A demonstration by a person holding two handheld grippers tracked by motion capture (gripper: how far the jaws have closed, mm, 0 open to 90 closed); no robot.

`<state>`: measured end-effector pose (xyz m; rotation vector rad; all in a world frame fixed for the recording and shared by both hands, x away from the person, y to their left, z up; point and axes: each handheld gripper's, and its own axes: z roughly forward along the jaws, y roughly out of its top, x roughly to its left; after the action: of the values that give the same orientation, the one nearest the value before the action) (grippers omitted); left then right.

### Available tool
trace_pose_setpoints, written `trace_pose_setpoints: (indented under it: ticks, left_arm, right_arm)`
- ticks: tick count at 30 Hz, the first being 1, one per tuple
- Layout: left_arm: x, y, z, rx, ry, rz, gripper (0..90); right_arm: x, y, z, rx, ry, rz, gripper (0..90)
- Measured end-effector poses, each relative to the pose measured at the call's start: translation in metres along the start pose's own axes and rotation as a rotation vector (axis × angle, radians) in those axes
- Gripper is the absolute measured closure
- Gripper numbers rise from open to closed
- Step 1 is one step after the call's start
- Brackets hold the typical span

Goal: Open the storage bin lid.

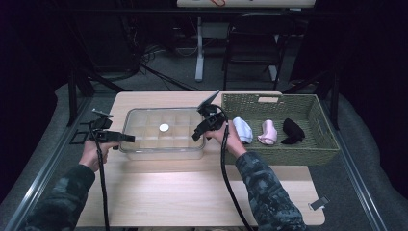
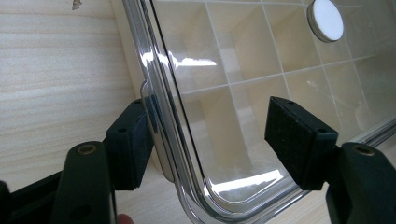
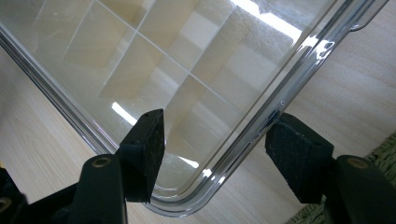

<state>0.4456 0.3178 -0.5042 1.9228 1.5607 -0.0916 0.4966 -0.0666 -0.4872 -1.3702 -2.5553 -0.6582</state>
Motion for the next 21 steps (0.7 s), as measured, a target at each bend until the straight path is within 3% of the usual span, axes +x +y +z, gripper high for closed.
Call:
trace_pose_setpoints:
  ticks: [7,21]
  left_arm:
    - [0.0016,-0.001,-0.0007,-0.021,-0.007,-0.019,38.4]
    - [0.0,-0.002,-0.0029,-0.039,-0.009,-0.019,40.0]
  right_arm:
    - [-0.0003,0.0007,-0.0001,0.002,0.004,0.015,39.1]
    - [-0.0046,0.0002,-0.0019,-0.002,0.021,0.021,42.3]
